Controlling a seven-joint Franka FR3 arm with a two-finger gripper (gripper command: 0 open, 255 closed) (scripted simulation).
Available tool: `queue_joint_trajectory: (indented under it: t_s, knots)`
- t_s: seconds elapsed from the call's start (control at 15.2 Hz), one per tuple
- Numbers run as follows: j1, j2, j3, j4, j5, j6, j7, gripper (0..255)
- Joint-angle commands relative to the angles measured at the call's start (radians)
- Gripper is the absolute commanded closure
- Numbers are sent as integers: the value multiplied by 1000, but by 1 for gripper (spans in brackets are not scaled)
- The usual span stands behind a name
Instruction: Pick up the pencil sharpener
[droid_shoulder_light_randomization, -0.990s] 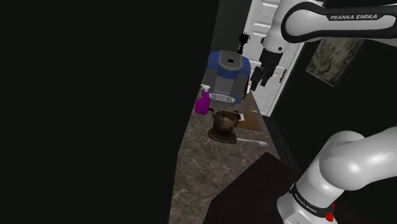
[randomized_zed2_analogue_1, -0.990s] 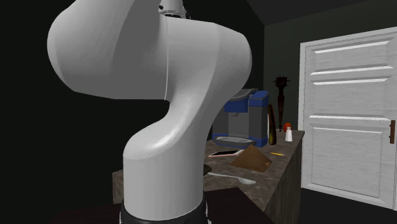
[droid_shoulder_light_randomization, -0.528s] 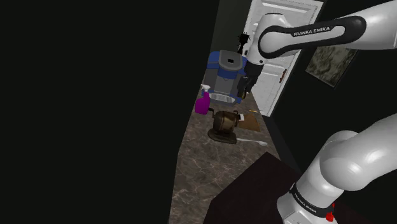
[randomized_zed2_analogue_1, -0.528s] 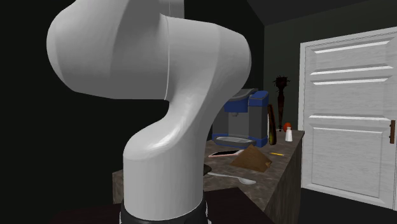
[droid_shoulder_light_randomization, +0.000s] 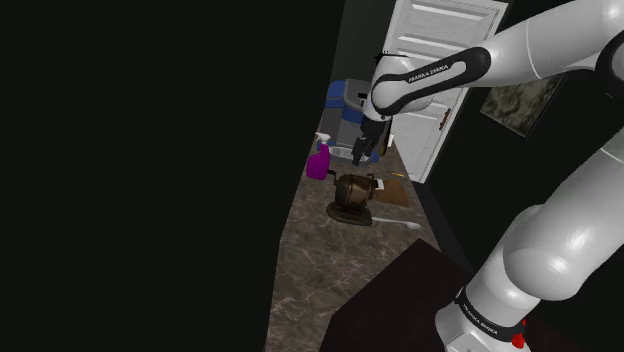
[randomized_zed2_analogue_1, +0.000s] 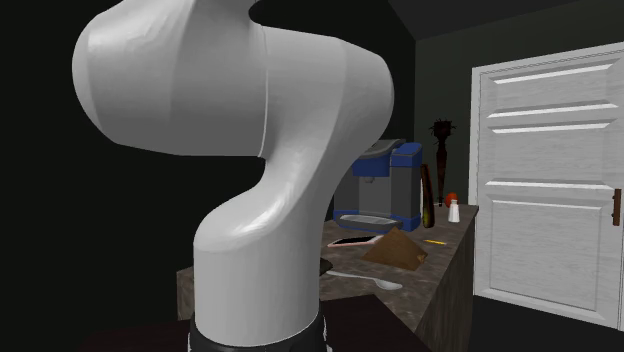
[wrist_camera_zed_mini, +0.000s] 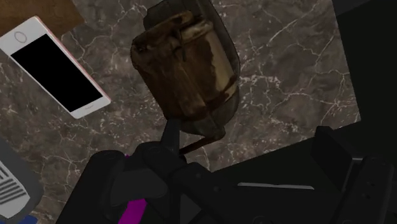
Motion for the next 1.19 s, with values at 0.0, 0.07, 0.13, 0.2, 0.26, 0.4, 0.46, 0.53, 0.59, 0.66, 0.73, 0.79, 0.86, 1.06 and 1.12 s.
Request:
queue_joint_trajectory:
  t_s: [0.0, 0.07, 0.13, 0.2, 0.26, 0.4, 0.46, 0.53, 0.59, 0.66, 0.73, 0.79, 0.86, 1.06, 1.12]
  knots:
    - [5, 68, -6, 22, 19, 45, -35, 0]
    - [6, 107, -8, 40, 32, 65, -54, 0]
    - [6, 147, -9, 59, 45, 83, -74, 0]
    - [6, 186, -10, 80, 59, 101, -94, 0]
    - [5, 226, -9, 102, 73, 116, -114, 0]
    - [0, 305, -3, 150, 101, 144, -153, 0]
    - [-3, 345, 1, 176, 114, 156, -172, 0]
    - [-8, 384, 6, 203, 127, 167, -190, 0]
    - [-10, 398, 9, 213, 131, 170, -196, 0]
    - [-12, 407, 10, 210, 134, 182, -197, 0]
    - [-13, 415, 11, 207, 137, 193, -199, 0]
    - [-13, 424, 13, 204, 140, 205, -201, 0]
    - [-14, 433, 14, 202, 143, 216, -203, 0]
    - [-18, 467, 19, 195, 154, 257, -210, 0]
    - [-18, 467, 19, 195, 154, 257, -210, 0]
